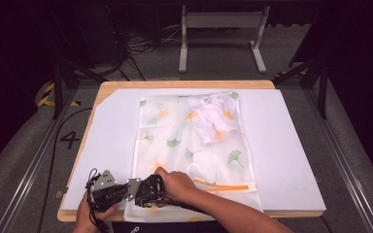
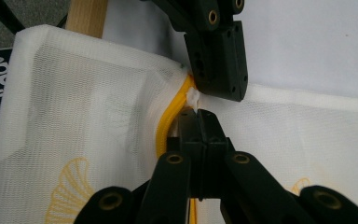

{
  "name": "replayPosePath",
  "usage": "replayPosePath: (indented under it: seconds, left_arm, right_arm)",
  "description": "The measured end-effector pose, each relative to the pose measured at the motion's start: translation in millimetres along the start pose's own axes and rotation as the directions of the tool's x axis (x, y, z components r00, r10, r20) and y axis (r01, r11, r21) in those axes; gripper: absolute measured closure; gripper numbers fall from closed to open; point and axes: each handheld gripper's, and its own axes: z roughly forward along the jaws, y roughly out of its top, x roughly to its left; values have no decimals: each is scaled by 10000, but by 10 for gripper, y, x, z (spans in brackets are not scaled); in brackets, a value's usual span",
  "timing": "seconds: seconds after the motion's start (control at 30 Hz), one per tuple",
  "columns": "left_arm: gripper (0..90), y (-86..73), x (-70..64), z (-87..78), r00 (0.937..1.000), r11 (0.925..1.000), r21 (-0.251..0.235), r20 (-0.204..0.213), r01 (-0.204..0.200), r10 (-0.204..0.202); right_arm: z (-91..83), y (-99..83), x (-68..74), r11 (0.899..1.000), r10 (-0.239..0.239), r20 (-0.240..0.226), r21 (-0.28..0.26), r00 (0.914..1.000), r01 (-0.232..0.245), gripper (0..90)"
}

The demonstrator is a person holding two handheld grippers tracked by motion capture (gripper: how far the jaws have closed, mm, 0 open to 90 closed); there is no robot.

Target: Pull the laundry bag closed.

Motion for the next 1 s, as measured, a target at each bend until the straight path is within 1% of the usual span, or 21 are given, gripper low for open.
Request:
replayPosePath:
  seconds: [0.23, 0.37, 0.43, 0.63, 0.73, 0.83, 0.87, 0.9, 0.93, 1.0]
  left_arm:
    - [900, 2, 5, 1, 10000, 10000, 33, 81, -12, 12]
    - [900, 12, -5, 4, 9996, 9996, 84, -9, -267, 267]
    - [900, 7, 7, 3, 9998, 9998, 55, 79, -179, 178]
    - [900, 10, 10, 3, 9998, 9998, 67, 97, -201, 200]
    - [900, 5, 21, 2, 9998, 9999, -3, 127, -165, 165]
    - [900, 8, 26, 0, 9998, 9999, 19, 132, -133, 133]
    - [900, -3, 45, 0, 9996, 10000, -54, 285, -39, 41]
    - [900, -6, 44, 0, 9996, 9999, -83, 278, 75, -73]
    - [900, -5, 41, -1, 9997, 10000, -62, 242, -1, 3]
    - [900, -7, 28, 0, 9999, 10000, -90, 141, -4, 6]
  right_arm:
    - [-12, 12, 14, 9999, -84, 92, 126, 9999, 83, 900]
    - [-28, 10, 9, 9999, -37, 44, 144, 10000, 36, 900]
    - [-27, 8, 6, 9998, 11, 24, 174, 10000, -12, 900]
    - [-47, 14, -4, 9994, -152, -45, 325, 9999, 154, 900]
    - [-57, 16, 0, 9993, -82, -42, 359, 10000, 84, 900]
    - [-63, 34, 12, 9989, -223, 120, 421, 9997, 218, 900]
    - [-59, 58, 9, 9981, -367, 42, 503, 9993, 364, 900]
    - [-57, 77, 3, 9971, -460, 20, 600, 9989, 458, 900]
    - [-58, 100, -4, 9966, -454, 15, 688, 9990, 452, 899]
    - [-53, 130, -6, 9945, -521, -129, 905, 9986, 531, 898]
